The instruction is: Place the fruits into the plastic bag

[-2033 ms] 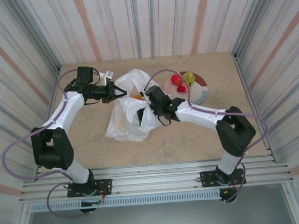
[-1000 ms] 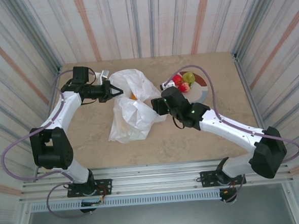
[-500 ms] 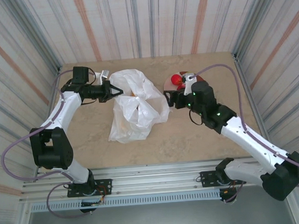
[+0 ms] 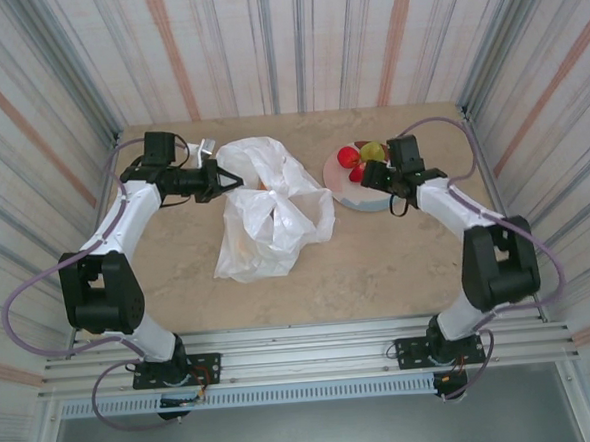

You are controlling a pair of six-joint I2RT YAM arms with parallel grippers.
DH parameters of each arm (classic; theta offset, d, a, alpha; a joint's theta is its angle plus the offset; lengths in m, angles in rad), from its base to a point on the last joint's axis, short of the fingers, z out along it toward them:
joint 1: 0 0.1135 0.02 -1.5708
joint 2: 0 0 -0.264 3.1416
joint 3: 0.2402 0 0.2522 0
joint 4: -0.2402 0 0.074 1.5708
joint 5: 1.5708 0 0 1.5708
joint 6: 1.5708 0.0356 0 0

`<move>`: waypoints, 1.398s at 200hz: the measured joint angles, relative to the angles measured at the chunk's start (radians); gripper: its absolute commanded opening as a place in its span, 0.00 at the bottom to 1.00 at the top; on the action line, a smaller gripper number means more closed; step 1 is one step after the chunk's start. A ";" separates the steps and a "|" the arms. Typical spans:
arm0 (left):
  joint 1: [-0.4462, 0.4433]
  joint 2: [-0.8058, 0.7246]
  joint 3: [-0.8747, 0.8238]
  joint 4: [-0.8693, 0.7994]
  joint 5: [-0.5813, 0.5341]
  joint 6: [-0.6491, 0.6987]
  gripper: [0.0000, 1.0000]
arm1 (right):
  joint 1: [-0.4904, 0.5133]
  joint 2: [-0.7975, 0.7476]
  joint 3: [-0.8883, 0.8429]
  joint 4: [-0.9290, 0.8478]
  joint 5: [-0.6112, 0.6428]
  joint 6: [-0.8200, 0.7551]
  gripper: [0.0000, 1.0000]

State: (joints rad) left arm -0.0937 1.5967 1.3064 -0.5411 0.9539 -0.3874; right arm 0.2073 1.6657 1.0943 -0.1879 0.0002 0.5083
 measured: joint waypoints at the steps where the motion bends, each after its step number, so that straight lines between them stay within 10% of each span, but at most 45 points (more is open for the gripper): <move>1: 0.000 0.000 0.000 0.000 0.000 0.000 0.00 | 0.000 0.006 0.003 0.002 0.000 0.002 0.90; 118: -0.006 -0.011 -0.007 0.015 0.000 -0.003 0.00 | -0.018 0.293 0.095 0.195 -0.027 0.199 0.80; 279: -0.006 -0.011 -0.007 0.016 0.006 -0.004 0.00 | -0.025 0.318 0.084 0.300 -0.061 0.243 0.50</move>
State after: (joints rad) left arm -0.1001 1.5852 1.2991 -0.5255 0.9596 -0.3912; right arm 0.1825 1.9835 1.1778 0.1123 -0.0612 0.7509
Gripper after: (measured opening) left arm 0.049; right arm 0.556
